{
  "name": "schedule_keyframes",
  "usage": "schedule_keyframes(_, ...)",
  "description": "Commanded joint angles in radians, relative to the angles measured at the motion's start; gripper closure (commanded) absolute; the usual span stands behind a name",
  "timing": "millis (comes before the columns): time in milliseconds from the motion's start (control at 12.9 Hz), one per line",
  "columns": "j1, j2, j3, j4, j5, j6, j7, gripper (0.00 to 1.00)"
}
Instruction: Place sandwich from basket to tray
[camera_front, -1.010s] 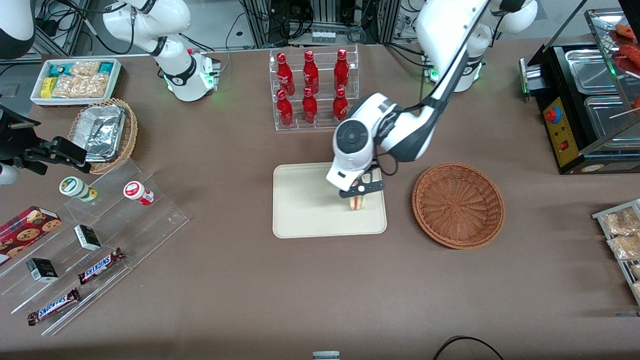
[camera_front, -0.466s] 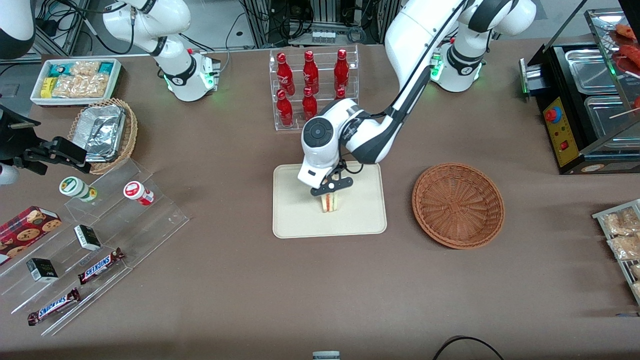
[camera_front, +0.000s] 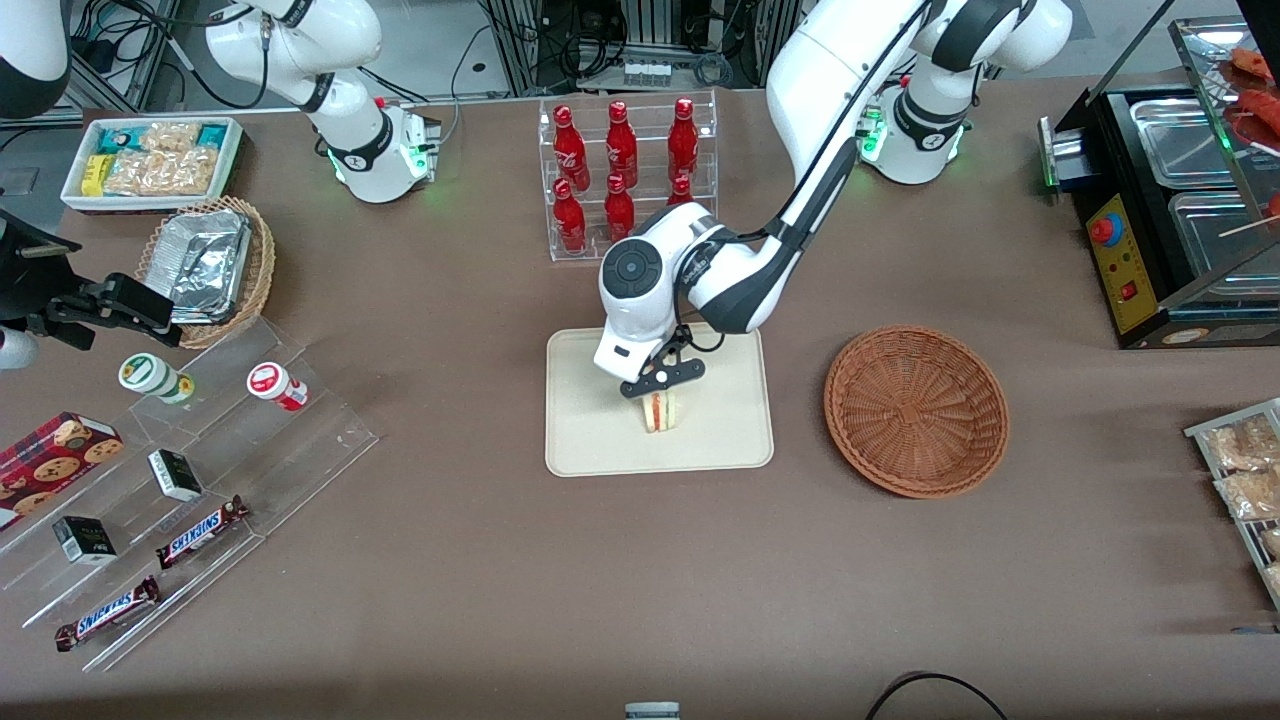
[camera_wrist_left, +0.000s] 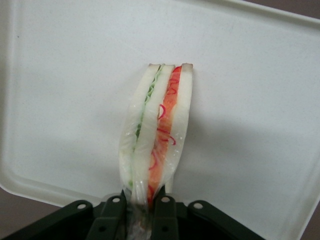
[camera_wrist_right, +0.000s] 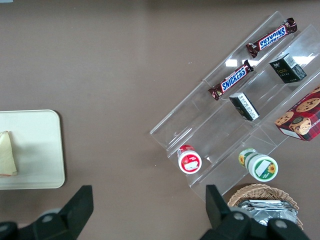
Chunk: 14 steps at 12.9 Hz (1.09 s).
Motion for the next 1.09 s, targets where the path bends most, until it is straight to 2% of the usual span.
schedule_keyframes(0, -0.015, 0.009, 0.010, 0.024, 0.052, -0.009, -0.036, 0.00)
schedule_keyframes(311, -0.012, -0.029, 0.010, 0.029, 0.052, -0.024, -0.027, 0.00)
schedule_keyframes(621, -0.001, -0.153, 0.012, 0.026, 0.053, -0.182, 0.015, 0.00)
schedule_keyframes(777, 0.045, -0.212, 0.012, 0.028, 0.036, -0.272, 0.159, 0.00)
schedule_keyframes(1010, 0.140, -0.291, 0.013, 0.014, 0.029, -0.398, 0.200, 0.00)
